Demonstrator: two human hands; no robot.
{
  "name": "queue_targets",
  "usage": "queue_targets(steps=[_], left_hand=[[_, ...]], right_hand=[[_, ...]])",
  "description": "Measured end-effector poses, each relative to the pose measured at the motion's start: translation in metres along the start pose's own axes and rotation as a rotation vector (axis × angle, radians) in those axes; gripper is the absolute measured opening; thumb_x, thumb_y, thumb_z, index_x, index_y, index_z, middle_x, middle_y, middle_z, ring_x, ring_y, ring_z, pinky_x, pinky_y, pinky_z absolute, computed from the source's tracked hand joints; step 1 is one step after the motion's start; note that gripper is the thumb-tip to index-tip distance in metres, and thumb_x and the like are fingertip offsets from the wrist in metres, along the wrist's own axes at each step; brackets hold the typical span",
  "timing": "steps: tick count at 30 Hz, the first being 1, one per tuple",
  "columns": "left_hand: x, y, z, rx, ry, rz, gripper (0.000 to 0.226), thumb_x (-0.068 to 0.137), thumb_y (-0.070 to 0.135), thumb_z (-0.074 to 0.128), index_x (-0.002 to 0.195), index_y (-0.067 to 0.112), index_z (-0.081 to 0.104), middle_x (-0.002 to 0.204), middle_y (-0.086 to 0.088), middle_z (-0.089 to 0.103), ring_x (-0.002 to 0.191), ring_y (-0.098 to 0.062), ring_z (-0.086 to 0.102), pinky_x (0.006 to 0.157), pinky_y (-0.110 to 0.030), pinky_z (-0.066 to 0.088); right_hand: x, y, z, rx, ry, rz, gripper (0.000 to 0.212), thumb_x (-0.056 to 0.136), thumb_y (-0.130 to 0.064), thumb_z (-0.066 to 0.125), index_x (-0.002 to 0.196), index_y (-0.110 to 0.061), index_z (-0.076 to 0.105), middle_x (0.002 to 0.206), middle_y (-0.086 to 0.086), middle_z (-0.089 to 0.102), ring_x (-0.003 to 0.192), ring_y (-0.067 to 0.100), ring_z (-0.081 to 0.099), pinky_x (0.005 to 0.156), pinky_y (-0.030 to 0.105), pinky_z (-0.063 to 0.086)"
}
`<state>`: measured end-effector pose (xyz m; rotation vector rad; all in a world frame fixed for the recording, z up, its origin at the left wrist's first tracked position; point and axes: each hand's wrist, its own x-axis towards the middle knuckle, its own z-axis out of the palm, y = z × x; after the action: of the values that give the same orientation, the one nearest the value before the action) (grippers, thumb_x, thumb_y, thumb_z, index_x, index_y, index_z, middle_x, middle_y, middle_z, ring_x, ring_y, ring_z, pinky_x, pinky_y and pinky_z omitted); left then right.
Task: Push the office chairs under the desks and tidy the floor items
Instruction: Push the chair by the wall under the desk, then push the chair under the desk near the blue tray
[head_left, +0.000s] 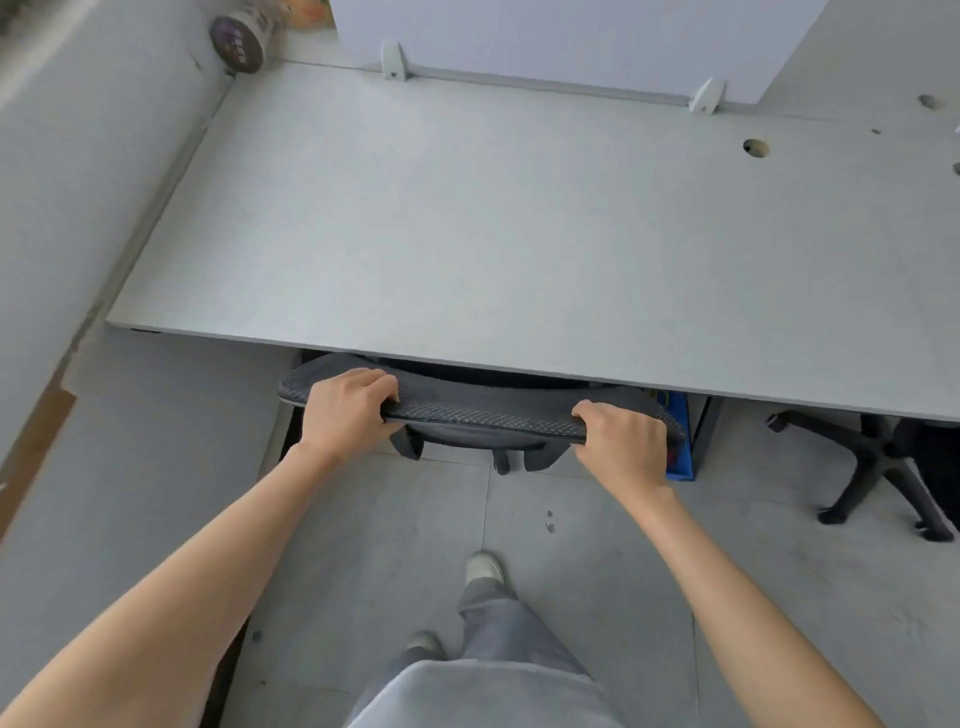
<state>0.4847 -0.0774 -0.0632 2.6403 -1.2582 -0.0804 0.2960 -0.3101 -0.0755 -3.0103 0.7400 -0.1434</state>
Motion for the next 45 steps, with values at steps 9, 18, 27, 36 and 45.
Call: queue_targets(steps=[9, 18, 27, 36, 45], left_hand=[[0.002, -0.01, 0.004, 0.007, 0.041, 0.096, 0.019, 0.06, 0.032, 0.059, 0.062, 0.014, 0.055, 0.057, 0.003, 0.057, 0.055, -0.02, 0.056, 0.039, -0.02, 0.028], [-0.004, -0.018, -0.005, -0.045, -0.096, 0.333, 0.048, 0.088, 0.052, 0.039, 0.105, 0.015, 0.066, 0.097, 0.0, 0.069, 0.087, -0.024, 0.063, 0.058, -0.032, 0.053], [-0.041, 0.05, -0.029, -0.661, -0.183, 0.354, 0.034, 0.092, 0.028, 0.039, 0.109, 0.012, 0.064, 0.109, 0.013, 0.064, 0.106, 0.001, 0.054, 0.092, -0.009, 0.037], [-0.062, 0.173, 0.056, -0.768, -0.97, 0.507, 0.034, 0.094, 0.007, 0.046, 0.108, 0.036, 0.057, 0.1, 0.025, 0.067, 0.097, 0.0, 0.062, 0.081, -0.007, 0.044], [-0.084, 0.477, 0.094, -0.811, -1.225, 1.035, 0.028, 0.091, 0.021, 0.042, 0.113, 0.032, 0.056, 0.098, 0.021, 0.068, 0.092, -0.006, 0.063, 0.079, -0.016, 0.049]], right_hand=[[-0.001, 0.002, 0.002, 0.125, 0.161, -0.153, 0.03, 0.069, -0.043, 0.059, 0.08, -0.02, 0.072, 0.071, -0.008, 0.072, 0.057, 0.013, 0.067, 0.043, 0.016, 0.039], [-0.009, -0.008, -0.007, 0.206, 0.147, -0.133, 0.05, 0.099, -0.038, 0.03, 0.084, -0.014, 0.071, 0.078, -0.003, 0.072, 0.07, 0.02, 0.068, 0.058, 0.024, 0.049], [-0.137, -0.042, -0.029, 1.0, 0.376, 0.838, 0.03, 0.096, -0.013, 0.045, 0.122, -0.009, 0.057, 0.12, -0.008, 0.058, 0.111, -0.004, 0.053, 0.094, 0.006, 0.038], [-0.321, -0.086, -0.001, 1.139, 0.537, 1.539, 0.023, 0.095, -0.015, 0.049, 0.107, -0.029, 0.062, 0.106, -0.016, 0.068, 0.102, -0.006, 0.06, 0.091, 0.013, 0.046], [-0.428, -0.024, 0.015, 0.981, 1.14, 1.994, 0.029, 0.094, -0.006, 0.046, 0.104, -0.025, 0.065, 0.102, -0.01, 0.071, 0.102, 0.011, 0.064, 0.097, 0.045, 0.047]])
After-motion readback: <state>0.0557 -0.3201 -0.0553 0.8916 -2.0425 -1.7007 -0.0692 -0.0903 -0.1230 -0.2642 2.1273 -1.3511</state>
